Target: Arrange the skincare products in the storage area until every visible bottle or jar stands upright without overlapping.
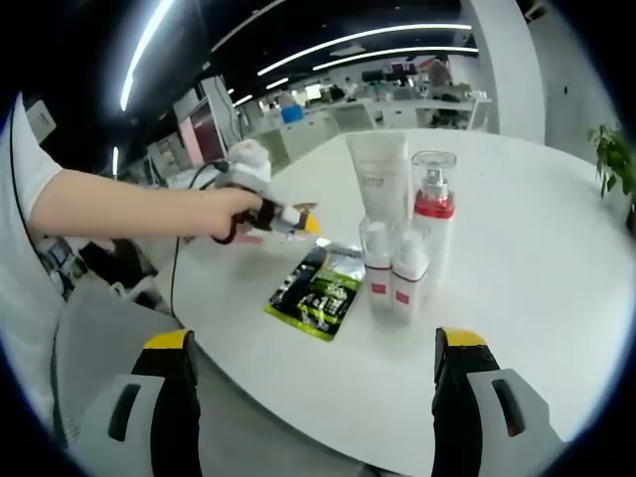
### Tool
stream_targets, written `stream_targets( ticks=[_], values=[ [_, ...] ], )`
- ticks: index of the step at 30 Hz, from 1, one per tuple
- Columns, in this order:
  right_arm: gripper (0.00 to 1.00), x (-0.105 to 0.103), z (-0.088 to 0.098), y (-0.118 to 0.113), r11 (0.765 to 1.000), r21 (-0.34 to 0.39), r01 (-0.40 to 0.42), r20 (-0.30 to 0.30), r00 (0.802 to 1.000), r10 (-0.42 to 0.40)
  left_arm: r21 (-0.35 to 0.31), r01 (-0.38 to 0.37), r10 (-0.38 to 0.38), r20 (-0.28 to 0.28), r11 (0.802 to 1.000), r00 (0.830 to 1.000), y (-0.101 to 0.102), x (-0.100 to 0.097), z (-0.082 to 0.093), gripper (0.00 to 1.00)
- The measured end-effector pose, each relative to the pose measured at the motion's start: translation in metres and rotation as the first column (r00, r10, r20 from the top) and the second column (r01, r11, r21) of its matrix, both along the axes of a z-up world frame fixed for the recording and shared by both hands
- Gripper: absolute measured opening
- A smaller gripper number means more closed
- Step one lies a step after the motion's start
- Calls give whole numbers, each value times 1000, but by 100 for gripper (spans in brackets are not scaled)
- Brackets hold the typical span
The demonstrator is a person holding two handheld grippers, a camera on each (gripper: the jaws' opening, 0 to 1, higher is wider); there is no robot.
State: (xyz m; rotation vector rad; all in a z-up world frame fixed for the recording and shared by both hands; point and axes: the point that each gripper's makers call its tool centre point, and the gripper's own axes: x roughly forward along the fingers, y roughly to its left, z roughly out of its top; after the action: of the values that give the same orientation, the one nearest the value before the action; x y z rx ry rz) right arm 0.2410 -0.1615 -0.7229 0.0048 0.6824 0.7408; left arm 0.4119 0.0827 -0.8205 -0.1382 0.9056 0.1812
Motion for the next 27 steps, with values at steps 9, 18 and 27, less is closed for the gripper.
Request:
stream_targets(
  ticks=[9, 18, 27],
  values=[
    [99, 1, 0, -1, 1000, 3, 6, -4, 1000, -6, 12, -12, 12, -11, 1000, 1000, 5, 1, 0, 66],
    [99, 2, 1, -1, 1000, 2, 8, -1, 1000, -8, 52, 56, -56, -2, 997, 998, 5, 0, 3, 52],
    [99, 2, 2, -2, 1000, -1, 6, 5, 1000, -6, 23, 105, -106, 20, 994, 994, 2, 5, 0, 38]
  ],
)
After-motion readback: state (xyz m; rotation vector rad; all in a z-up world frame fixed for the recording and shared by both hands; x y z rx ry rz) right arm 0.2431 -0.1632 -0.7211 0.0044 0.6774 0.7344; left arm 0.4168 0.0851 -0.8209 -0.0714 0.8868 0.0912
